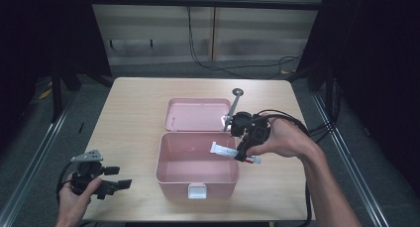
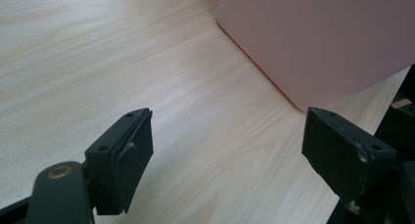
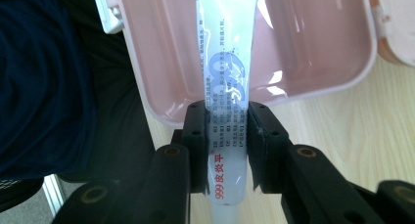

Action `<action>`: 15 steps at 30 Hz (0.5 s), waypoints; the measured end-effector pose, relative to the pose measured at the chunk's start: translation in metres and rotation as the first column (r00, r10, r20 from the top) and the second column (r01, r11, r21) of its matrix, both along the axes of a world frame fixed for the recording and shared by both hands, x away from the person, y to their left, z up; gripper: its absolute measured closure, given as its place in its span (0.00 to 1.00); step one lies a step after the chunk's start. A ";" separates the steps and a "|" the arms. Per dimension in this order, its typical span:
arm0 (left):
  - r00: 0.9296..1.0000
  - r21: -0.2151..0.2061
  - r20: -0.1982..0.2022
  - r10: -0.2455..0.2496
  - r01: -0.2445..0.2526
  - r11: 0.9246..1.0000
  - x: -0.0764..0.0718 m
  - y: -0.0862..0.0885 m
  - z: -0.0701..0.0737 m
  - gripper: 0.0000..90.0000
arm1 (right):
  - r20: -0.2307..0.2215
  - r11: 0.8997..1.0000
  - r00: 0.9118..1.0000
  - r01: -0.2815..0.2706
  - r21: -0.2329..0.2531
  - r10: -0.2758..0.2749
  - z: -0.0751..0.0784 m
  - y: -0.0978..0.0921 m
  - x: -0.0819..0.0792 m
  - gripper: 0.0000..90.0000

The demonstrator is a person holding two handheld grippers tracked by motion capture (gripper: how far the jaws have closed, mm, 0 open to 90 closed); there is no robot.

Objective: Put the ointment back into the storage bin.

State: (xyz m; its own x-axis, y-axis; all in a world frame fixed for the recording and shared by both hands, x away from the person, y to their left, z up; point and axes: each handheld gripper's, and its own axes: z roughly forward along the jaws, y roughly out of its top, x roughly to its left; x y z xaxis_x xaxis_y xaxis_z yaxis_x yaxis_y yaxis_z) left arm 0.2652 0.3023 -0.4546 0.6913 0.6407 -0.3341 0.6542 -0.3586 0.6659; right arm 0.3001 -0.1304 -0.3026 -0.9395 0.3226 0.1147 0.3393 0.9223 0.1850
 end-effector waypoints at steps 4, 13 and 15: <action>1.000 0.000 0.004 0.000 0.000 1.000 0.000 0.001 0.000 0.21 | -0.005 1.000 1.000 -0.020 -0.003 0.020 -0.003 0.012 0.003 0.80; 1.000 0.000 0.004 -0.002 0.002 1.000 0.000 0.001 0.000 0.21 | -0.019 0.998 0.998 -0.061 -0.015 0.060 -0.003 0.033 0.006 0.80; 1.000 0.001 0.004 -0.005 0.005 1.000 0.000 0.001 0.001 0.21 | -0.016 0.997 0.997 -0.071 -0.019 0.071 -0.003 0.037 0.007 0.80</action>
